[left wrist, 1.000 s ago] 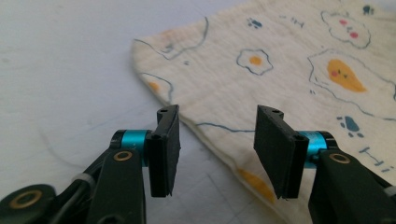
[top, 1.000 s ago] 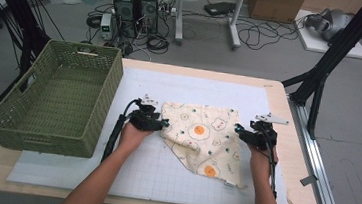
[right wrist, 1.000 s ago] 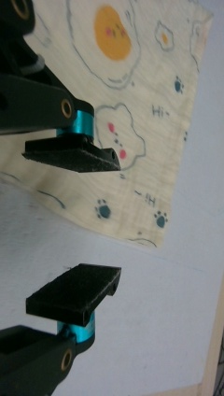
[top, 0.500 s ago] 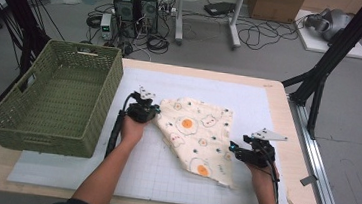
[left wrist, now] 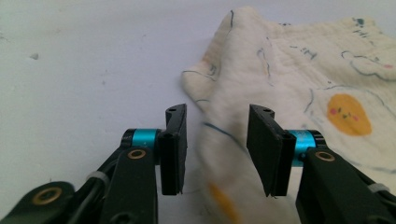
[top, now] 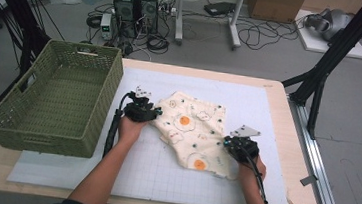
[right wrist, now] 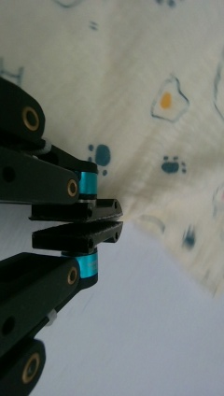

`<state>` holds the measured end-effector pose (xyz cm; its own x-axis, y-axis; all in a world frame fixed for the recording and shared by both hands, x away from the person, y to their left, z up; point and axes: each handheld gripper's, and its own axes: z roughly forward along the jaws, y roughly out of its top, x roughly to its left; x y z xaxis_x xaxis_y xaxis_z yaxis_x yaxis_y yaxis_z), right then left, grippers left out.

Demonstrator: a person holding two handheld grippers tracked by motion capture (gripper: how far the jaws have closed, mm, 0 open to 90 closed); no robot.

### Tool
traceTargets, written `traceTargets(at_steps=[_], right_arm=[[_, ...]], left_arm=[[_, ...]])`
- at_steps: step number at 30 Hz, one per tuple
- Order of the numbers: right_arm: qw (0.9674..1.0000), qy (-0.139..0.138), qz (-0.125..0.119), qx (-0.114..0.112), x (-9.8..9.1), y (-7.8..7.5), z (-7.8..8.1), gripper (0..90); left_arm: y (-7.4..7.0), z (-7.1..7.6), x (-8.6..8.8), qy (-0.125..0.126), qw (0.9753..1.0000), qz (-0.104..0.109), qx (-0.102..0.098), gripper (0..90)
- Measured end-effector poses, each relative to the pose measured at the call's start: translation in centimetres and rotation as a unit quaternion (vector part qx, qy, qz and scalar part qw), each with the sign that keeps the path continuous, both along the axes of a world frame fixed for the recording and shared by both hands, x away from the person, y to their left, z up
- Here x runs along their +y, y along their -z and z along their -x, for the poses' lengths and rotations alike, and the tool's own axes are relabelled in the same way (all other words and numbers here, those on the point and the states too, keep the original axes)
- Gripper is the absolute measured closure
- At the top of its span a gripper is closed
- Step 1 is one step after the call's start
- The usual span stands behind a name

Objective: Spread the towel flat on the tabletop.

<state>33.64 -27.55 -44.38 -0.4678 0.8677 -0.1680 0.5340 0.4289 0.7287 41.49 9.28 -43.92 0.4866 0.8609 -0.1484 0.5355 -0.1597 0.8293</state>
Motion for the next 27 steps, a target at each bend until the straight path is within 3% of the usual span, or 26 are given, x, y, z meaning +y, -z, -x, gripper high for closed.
traceTargets(at_steps=[2, 4, 8, 9, 12, 18, 27], right_arm=[[0.9988, 0.049, -0.005, 0.000, -1.9, 0.1, -0.1, 84.8], [0.9970, 0.074, -0.022, 0.002, -3.4, 0.2, 0.0, 77.6], [0.9963, 0.076, -0.039, -0.009, -4.1, 0.0, 0.5, 58.0], [0.9962, 0.077, -0.038, -0.010, -4.1, 0.0, 0.6, 54.4], [0.9964, 0.070, -0.045, -0.016, -3.9, -0.3, 1.1, 48.4], [0.9948, 0.072, -0.060, -0.039, -4.1, -1.5, 2.7, 44.8], [0.9926, 0.068, -0.092, -0.040, -5.2, -2.0, 5.0, 45.9]], left_arm=[[-0.5, 0.5, 0.1, 0.014, 0.9998, 0.006, -0.008, 56.0], [-0.8, 1.0, 0.2, 0.023, 0.9997, 0.006, -0.011, 56.0], [-1.1, 2.4, 0.4, 0.050, 0.9986, 0.012, -0.016, 56.4], [-1.2, 2.8, 0.3, 0.064, 0.9979, 0.007, -0.007, 56.6], [-1.3, 3.8, 0.0, 0.079, 0.9965, 0.017, -0.019, 55.8], [-0.9, 4.9, -0.3, 0.085, 0.9963, 0.007, -0.011, 50.8], [-0.3, 6.1, -1.2, 0.104, 0.9946, -0.002, 0.010, 49.4]])
